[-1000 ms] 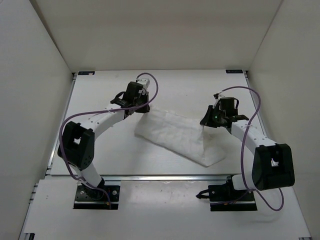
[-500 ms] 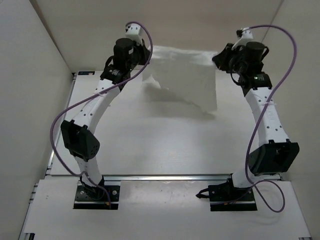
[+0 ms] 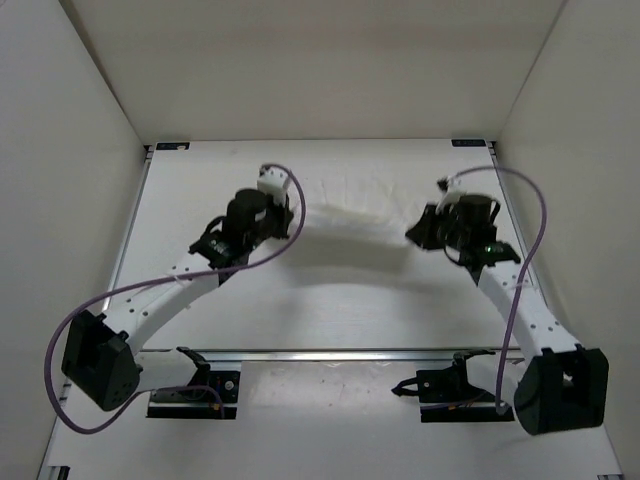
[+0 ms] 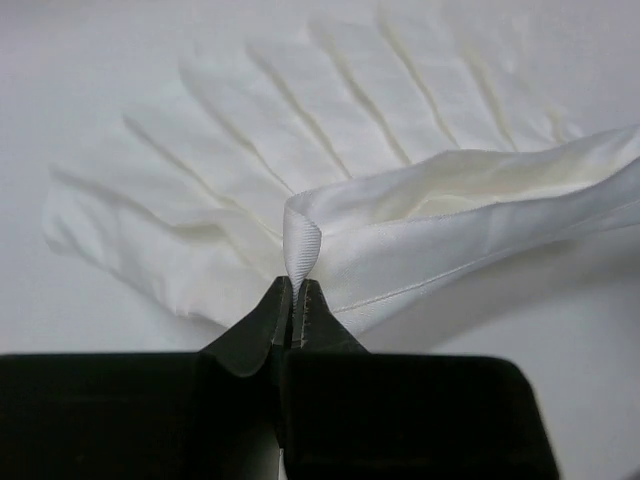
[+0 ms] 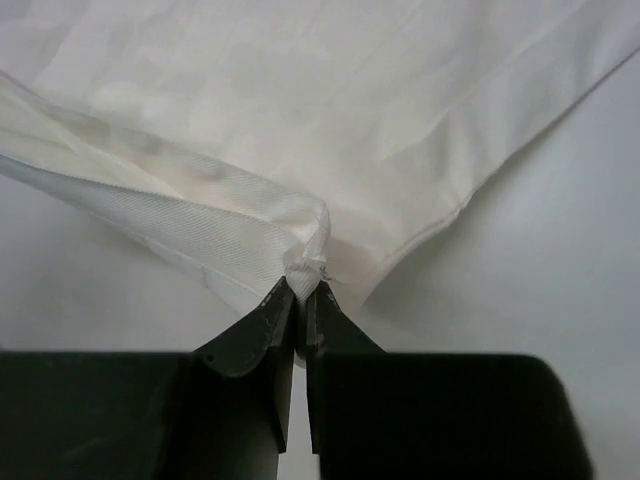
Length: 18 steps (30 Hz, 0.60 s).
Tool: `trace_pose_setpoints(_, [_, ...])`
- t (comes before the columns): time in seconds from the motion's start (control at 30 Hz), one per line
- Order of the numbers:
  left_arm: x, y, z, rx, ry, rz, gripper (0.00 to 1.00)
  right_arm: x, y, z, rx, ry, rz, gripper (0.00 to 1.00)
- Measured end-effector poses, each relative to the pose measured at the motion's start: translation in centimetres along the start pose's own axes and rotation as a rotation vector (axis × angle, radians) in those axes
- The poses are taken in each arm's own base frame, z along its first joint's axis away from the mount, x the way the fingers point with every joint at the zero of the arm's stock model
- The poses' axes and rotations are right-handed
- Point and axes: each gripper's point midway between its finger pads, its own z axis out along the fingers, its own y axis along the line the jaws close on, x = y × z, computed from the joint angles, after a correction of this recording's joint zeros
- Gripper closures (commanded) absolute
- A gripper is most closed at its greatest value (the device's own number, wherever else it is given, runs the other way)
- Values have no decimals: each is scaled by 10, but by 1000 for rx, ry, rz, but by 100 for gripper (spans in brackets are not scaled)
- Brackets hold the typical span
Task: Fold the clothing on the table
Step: Fold the skirt
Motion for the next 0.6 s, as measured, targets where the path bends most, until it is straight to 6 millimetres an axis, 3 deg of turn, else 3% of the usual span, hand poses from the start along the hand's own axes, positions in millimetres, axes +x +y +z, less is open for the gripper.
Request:
trace_pose_setpoints(0.07, [61, -1, -19, 0, 144, 8, 100, 71, 8, -14, -6, 146, 56, 100])
trace_pose_setpoints(0.13, [89, -3, -41, 18, 207, -18, 100, 96, 16, -31, -21, 184, 84, 100])
trace_pose_setpoints(0.23, [80, 2, -57, 35, 163, -107, 100, 83, 25, -37, -71, 128, 98, 100])
trace_pose_setpoints(0.33, [73, 9, -50, 32, 136, -155, 100, 74, 25, -27, -99, 123, 111, 100])
trace_pose_setpoints(0.4, [86, 14, -38, 12, 173, -158, 100, 78, 20, -13, -88, 152, 122, 100])
trace_pose_setpoints(0.47, [108, 19, -22, -7, 244, -157, 100, 95, 10, 0, -56, 220, 153, 100])
trace_pose_setpoints(0.6, [150, 25, 5, -38, 395, -153, 100, 111, 3, 8, -13, 276, 188, 100])
